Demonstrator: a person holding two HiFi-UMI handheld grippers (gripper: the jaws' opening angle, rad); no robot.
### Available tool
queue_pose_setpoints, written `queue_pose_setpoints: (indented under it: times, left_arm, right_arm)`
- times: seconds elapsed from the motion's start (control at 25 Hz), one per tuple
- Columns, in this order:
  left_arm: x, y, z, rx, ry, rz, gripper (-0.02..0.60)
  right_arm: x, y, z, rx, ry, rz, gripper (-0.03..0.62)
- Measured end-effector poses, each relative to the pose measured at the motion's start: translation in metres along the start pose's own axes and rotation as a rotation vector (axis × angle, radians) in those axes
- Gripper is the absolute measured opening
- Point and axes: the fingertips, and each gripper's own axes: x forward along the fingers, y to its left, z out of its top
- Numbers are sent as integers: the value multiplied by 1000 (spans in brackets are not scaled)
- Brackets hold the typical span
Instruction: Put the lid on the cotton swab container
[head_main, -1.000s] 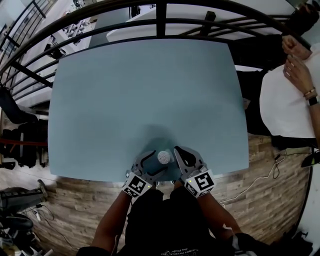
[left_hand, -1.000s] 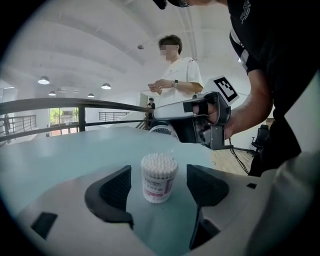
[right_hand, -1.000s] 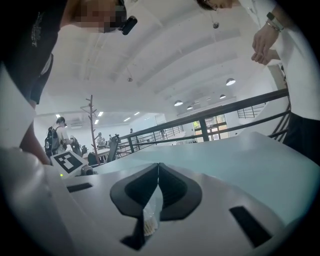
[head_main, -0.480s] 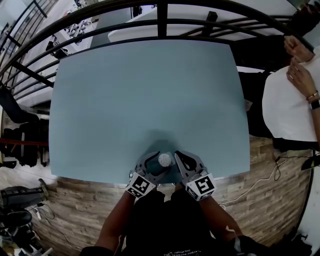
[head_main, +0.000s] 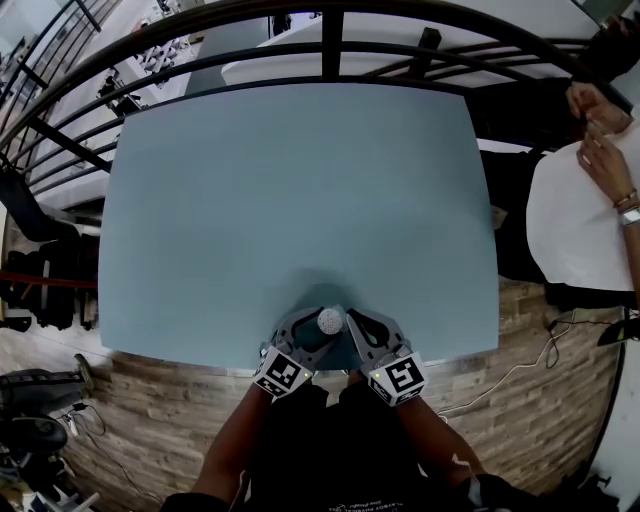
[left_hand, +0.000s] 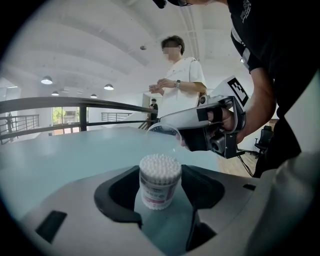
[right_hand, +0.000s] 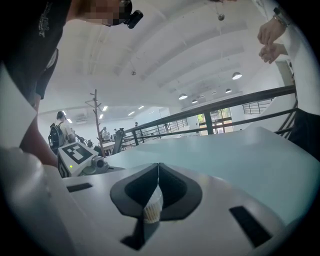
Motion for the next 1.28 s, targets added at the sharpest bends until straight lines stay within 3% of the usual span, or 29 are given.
queue_pose_setpoints:
  times: [0.56, 0.96, 1.28]
  left_arm:
    - [7, 0, 2, -2, 22, -29, 267]
    - [5, -7, 2, 14, 18, -24, 267]
    - [1, -5, 1, 18, 31, -25, 267]
  right_arm:
    - [3, 10, -9, -21, 49, 22, 18]
    - [9, 37, -30, -111, 130, 117, 18]
    - [14, 40, -36, -190, 192, 92, 18]
